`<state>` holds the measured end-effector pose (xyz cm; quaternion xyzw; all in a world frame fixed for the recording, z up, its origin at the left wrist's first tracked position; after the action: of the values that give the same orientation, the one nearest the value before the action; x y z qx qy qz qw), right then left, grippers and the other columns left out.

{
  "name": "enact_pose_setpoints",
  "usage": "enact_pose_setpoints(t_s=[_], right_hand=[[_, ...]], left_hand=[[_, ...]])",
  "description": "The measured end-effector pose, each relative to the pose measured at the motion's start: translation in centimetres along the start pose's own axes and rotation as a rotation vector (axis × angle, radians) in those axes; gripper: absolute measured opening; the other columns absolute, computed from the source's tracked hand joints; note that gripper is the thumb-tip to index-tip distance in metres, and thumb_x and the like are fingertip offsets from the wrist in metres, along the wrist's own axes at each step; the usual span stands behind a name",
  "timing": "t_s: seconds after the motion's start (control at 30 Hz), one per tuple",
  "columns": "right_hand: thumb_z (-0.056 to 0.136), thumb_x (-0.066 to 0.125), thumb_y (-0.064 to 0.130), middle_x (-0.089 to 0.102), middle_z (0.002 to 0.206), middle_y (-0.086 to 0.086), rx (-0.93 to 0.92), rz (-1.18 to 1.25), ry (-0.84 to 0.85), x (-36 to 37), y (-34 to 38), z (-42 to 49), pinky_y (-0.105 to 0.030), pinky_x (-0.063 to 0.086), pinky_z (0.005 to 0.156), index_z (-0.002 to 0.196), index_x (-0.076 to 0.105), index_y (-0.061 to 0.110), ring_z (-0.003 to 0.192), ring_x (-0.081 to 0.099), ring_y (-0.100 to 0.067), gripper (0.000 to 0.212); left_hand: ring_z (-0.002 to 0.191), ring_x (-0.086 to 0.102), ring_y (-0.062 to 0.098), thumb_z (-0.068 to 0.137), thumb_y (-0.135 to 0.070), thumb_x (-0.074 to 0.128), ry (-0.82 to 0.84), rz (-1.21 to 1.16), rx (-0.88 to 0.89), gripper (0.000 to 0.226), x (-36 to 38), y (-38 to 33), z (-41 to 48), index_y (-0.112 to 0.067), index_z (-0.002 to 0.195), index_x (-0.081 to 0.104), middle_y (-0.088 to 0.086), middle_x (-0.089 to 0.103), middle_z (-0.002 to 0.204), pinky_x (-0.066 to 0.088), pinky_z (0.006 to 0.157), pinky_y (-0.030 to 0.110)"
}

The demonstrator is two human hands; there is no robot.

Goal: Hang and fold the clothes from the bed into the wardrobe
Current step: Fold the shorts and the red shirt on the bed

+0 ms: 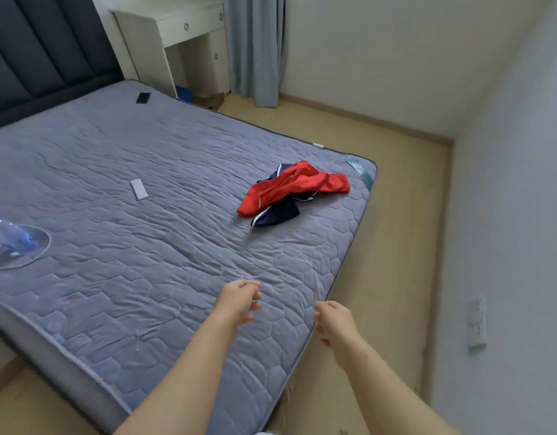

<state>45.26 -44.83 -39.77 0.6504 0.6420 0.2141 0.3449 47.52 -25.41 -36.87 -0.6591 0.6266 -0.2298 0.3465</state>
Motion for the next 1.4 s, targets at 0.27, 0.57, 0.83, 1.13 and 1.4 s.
enact_pose_setpoints(t_s=[0.27, 0.57, 0.83, 1.13, 1.4], right_hand=[[0.093, 0.046, 0.014, 0.047, 0.081, -0.008, -0.019, -0.090, -0.035, -2.8, 13.9, 13.1, -0.024, 0.030, 0.053, 0.096, 0.057, 0.002, 0.067, 0.042, -0.018, 0.017], [0.093, 0.043, 0.011, 0.048, 0.089, -0.022, 0.091, -0.155, 0.112, -1.4, 21.1, 28.2, -0.030, 0.044, 0.061, 0.104, 0.054, -0.007, 0.079, 0.051, -0.030, 0.024], [0.094, 0.045, 0.016, 0.051, 0.077, -0.001, 0.239, -0.396, 0.286, -1.5, 22.4, 44.1, -0.029, 0.042, 0.063, 0.082, 0.053, 0.016, 0.072, 0.046, -0.018, 0.015], [0.090, 0.046, 0.009, 0.047, 0.072, -0.006, 0.380, -0.571, 0.302, -3.8, 17.7, 57.8, -0.031, 0.034, 0.069, 0.073, 0.051, 0.009, 0.073, 0.042, -0.021, 0.017], [0.089, 0.042, 0.009, 0.054, 0.083, -0.007, 0.349, -0.712, 0.334, -2.3, 14.9, 67.9, -0.029, 0.039, 0.070, 0.085, 0.055, 0.014, 0.083, 0.052, -0.024, 0.015]], left_hand=[[0.064, 0.052, 0.013, 0.093, -0.013, 0.044, -0.022, -0.006, -0.040, 0.020, 4.5, -11.9, 12.7, -0.017, 0.076, 0.055, 0.000, 0.055, 0.074, 0.037, 0.057, 0.024], [0.059, 0.051, 0.011, 0.093, -0.014, 0.047, -0.139, -0.070, -0.144, 0.021, 9.1, -18.3, 25.5, -0.020, 0.075, 0.055, -0.002, 0.054, 0.071, 0.034, 0.054, 0.022], [0.065, 0.056, 0.013, 0.094, -0.016, 0.048, -0.379, -0.389, -0.429, 0.013, 15.9, -16.4, 36.4, -0.018, 0.084, 0.057, 0.001, 0.059, 0.080, 0.039, 0.057, 0.025], [0.070, 0.057, 0.015, 0.095, -0.013, 0.048, -0.557, -0.766, -0.702, 0.009, 25.1, -10.0, 44.4, -0.014, 0.090, 0.056, 0.003, 0.060, 0.081, 0.040, 0.061, 0.027], [0.078, 0.061, 0.015, 0.094, -0.018, 0.047, -0.438, -0.995, -0.766, 0.012, 30.7, -6.9, 53.5, -0.014, 0.093, 0.058, 0.003, 0.063, 0.091, 0.045, 0.063, 0.028]])
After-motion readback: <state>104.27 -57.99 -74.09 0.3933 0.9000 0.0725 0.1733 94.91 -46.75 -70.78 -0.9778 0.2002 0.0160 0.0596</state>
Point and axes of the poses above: each hand's wrist, its own z-axis towards the middle knuckle, its own x-axis out of the palm, y = z × x, the point moved 8 cm from there along z, towards the middle knuckle
